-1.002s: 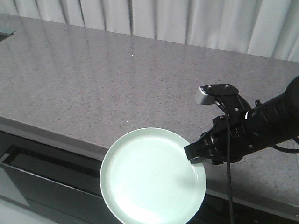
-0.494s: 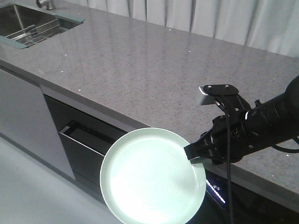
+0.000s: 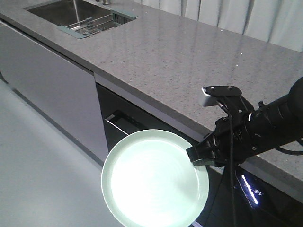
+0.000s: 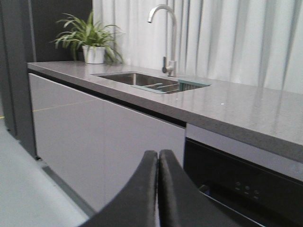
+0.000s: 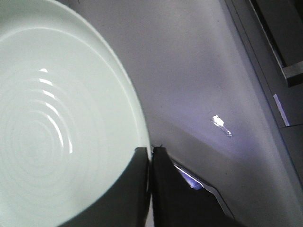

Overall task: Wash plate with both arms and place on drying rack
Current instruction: 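Hold the plate in the right gripper while the base backs away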

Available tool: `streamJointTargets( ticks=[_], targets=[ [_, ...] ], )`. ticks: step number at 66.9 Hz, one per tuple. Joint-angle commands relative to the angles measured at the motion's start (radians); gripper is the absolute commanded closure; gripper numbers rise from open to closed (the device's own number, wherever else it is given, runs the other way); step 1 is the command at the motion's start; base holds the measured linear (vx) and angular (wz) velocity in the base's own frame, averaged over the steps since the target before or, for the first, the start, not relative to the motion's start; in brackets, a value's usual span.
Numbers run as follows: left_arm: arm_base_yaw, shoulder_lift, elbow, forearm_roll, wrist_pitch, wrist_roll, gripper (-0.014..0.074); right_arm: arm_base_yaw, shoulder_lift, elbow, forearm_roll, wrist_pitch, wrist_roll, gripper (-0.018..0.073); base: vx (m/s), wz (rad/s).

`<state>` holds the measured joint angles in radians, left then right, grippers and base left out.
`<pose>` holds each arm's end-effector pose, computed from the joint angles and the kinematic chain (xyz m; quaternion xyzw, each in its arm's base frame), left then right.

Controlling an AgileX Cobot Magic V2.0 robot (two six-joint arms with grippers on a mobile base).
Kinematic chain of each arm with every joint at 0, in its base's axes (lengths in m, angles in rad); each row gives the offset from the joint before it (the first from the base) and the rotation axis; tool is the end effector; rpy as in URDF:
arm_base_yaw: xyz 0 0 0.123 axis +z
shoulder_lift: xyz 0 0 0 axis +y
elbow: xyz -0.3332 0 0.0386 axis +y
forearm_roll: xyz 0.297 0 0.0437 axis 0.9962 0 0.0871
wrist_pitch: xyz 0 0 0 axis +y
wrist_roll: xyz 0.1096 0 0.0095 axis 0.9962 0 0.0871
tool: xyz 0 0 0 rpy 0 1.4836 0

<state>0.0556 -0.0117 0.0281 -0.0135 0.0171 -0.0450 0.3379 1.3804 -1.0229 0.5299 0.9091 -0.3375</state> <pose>0.0738 0.0041 0.2023 -0.0391 0.6868 -0.0011 0.7258 0.2812 0.1453 0.3042 -0.2026 0.9322 0.2340 0.1876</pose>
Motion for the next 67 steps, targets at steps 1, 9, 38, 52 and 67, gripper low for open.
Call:
streamJointTargets(
  ticks=[1, 9, 38, 52, 67],
  targets=[
    [-0.003, -0.014, -0.027, -0.001, -0.075, 0.001, 0.0603, -0.001, -0.032, -0.026, 0.034, -0.022, -0.004, 0.0561, -0.07, 0.31],
    [-0.003, -0.014, -0.027, -0.001, -0.075, 0.001, 0.0603, -0.001, -0.032, -0.026, 0.034, -0.022, -0.004, 0.0561, -0.07, 0.31],
    [-0.003, -0.014, -0.027, -0.001, -0.075, 0.001, 0.0603, -0.001, -0.032, -0.026, 0.034, -0.022, -0.003, 0.0561, -0.07, 0.33],
    [-0.003, -0.014, -0.027, -0.001, -0.075, 0.001, 0.0603, -0.001, -0.032, -0.026, 0.034, -0.022, -0.003, 0.0561, -0.07, 0.37],
    [-0.003, -0.014, -0.027, -0.001, -0.075, 0.001, 0.0603, -0.001, -0.032, -0.026, 0.034, -0.022, -0.003, 0.0561, -0.06, 0.37]
  ],
)
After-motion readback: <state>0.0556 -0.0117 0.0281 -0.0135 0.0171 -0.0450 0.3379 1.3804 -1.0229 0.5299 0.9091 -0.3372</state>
